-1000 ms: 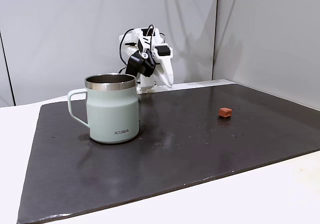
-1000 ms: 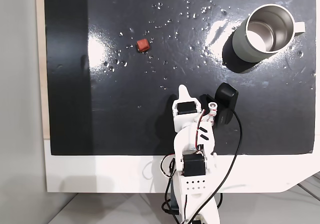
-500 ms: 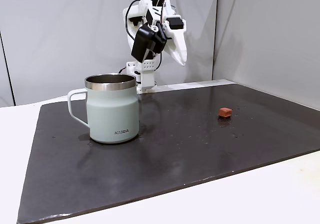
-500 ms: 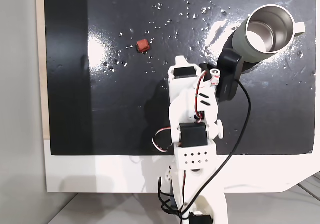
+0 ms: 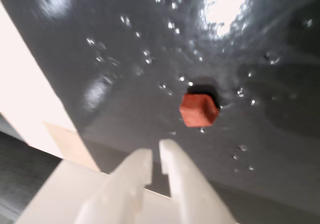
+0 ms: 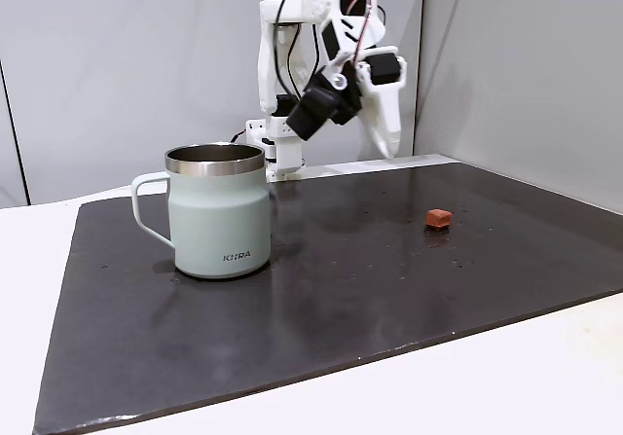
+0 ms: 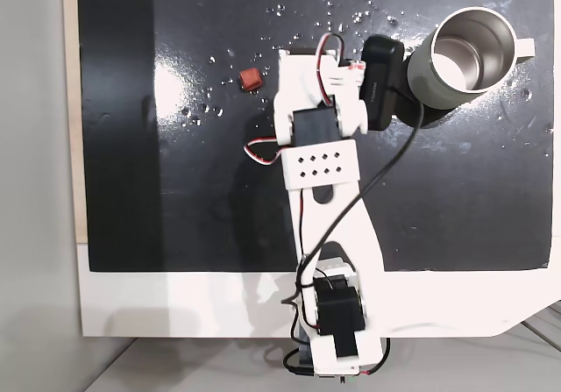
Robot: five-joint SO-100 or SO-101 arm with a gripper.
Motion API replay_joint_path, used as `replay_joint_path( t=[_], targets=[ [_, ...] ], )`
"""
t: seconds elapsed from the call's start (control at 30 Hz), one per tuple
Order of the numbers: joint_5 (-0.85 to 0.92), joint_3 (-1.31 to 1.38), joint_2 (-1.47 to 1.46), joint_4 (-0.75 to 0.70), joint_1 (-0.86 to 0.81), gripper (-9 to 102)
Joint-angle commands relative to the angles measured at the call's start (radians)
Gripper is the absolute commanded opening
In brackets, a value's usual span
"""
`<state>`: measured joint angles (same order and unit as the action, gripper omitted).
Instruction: Grasp a cube and put it in the cup.
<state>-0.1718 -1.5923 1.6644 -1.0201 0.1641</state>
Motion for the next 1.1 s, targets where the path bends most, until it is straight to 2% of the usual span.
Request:
replay_joint_path(
  t=[0.0,0.57,0.87,0.93,1.07],
  targets=[
    [-0.006,0.173,-0.071,-0.044,0.038,0],
    [0.046,0.632,-0.460,-0.291,0.147,0],
    [0.060,0.660,-0.502,-0.327,0.170,0],
    [0.060,0.660,-0.503,-0.328,0.167,3],
    [0.064,0.658,-0.514,-0.345,0.160,16]
  ],
)
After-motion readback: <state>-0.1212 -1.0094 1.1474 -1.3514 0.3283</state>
